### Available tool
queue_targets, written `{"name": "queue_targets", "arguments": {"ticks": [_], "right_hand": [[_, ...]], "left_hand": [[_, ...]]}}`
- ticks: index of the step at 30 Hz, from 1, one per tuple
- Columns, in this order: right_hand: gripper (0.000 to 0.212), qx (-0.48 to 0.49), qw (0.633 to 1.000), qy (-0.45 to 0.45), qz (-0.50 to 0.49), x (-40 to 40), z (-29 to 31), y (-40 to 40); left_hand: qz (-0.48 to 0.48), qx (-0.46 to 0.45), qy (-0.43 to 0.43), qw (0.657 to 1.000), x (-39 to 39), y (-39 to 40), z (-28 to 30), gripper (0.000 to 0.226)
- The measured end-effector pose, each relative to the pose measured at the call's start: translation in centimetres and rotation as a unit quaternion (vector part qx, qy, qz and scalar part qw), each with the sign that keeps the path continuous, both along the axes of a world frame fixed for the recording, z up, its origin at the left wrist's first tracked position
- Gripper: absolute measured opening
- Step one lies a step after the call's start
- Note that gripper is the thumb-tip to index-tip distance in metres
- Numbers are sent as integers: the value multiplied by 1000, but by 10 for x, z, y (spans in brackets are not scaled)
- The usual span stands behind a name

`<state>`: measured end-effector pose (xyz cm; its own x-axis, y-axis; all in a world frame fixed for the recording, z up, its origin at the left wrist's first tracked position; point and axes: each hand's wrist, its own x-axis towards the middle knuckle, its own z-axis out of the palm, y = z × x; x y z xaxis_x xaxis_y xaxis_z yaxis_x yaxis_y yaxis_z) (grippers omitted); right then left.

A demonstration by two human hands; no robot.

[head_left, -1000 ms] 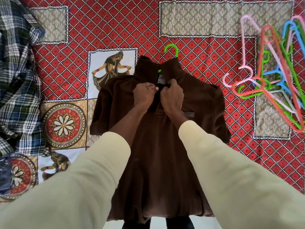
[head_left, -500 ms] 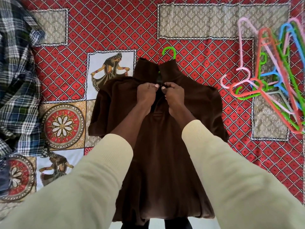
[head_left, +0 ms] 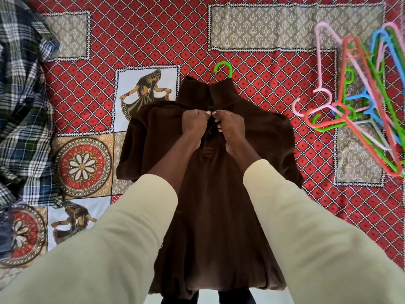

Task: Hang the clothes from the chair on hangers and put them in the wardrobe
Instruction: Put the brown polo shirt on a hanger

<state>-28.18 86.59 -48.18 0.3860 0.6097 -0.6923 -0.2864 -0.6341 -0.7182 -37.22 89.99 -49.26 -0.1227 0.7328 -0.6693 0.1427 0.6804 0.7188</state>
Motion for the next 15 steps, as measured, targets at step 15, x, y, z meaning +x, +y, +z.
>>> {"name": "queue_targets", "arguments": {"ticks": [15], "right_hand": [[10, -42, 998, -25, 40, 6, 2, 11]], "left_hand": [[9, -36, -15, 999, -5, 4, 9, 7]]}}
